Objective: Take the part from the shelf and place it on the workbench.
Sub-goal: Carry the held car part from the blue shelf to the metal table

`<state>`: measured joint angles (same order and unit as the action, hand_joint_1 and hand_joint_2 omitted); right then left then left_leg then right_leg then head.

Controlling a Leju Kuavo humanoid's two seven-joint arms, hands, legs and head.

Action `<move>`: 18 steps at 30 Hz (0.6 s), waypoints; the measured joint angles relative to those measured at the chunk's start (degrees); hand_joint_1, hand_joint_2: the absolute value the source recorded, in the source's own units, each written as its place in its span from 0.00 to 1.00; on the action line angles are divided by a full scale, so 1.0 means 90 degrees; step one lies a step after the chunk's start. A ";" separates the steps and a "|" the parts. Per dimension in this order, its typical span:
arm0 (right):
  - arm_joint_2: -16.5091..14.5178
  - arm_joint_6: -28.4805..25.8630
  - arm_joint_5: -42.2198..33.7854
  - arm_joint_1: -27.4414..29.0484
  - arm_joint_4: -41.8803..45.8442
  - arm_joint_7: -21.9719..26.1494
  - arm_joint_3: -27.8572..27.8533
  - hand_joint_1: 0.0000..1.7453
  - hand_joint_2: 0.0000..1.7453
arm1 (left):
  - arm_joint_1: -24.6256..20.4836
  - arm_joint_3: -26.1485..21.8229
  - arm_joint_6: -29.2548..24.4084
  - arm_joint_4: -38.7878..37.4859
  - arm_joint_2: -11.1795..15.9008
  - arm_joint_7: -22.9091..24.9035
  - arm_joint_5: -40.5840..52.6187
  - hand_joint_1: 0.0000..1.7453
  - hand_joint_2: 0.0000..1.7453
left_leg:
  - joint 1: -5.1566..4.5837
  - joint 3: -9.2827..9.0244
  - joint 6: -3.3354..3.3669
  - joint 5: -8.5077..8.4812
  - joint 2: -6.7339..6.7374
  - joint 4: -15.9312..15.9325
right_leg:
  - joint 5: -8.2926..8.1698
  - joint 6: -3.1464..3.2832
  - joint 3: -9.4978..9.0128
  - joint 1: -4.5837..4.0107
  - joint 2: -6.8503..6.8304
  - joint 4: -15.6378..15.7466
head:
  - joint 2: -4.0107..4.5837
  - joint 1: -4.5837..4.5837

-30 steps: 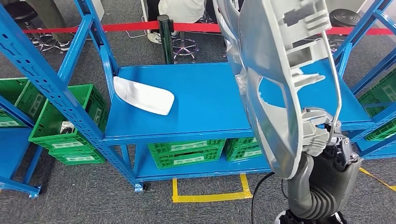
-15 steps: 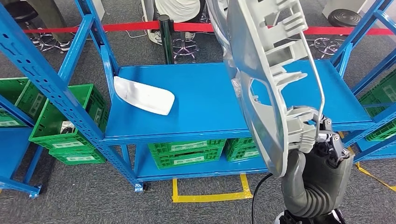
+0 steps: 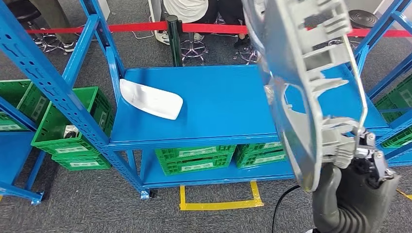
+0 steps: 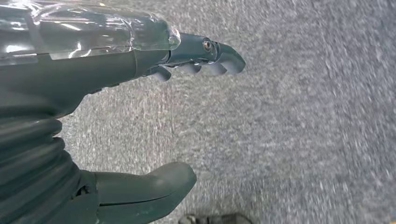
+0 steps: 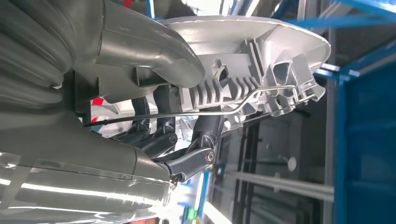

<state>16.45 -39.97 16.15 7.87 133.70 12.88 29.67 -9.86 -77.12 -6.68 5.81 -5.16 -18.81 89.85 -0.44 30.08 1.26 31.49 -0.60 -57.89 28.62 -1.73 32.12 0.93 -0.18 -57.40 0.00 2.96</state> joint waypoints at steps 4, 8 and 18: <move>0.0060 -0.0013 -0.0056 0.0112 0.0184 0.0006 -0.0218 1.00 1.00 | -0.0044 0.0076 -0.0050 0.0000 -0.0080 0.0155 -0.0001 0.00 1.00 | -0.0001 -0.0002 0.0000 0.0000 0.0008 0.0000 | 0.0000 0.0000 0.0000 0.0001 0.0004 0.0003 | 0.0000 0.0004; 0.0113 -0.0013 -0.0047 0.0082 0.0212 -0.0123 -0.0354 1.00 1.00 | -0.0056 0.0121 -0.0123 0.0000 -0.0099 0.0227 -0.0007 0.00 1.00 | 0.0000 -0.0006 0.0000 0.0001 0.0014 0.0000 | -0.0001 -0.0001 -0.0001 0.0000 0.0005 0.0003 | 0.0000 -0.0003; 0.0274 -0.0003 -0.0572 0.0045 0.0209 -0.0127 -0.0589 1.00 1.00 | -0.0072 0.0157 -0.0293 -0.0002 -0.0138 0.0197 -0.0052 0.00 1.00 | 0.0002 -0.0006 -0.0001 0.0000 0.0035 0.0000 | -0.0001 -0.0001 -0.0001 -0.0001 0.0008 -0.0003 | 0.0000 -0.0008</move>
<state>18.92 -39.99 11.00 8.28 135.58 11.73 24.38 -10.51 -75.71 -9.32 5.80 -6.40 -17.04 89.39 -0.42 30.03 1.26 31.49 -0.29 -57.89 28.62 -1.74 32.12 0.92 -0.11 -57.42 0.00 2.89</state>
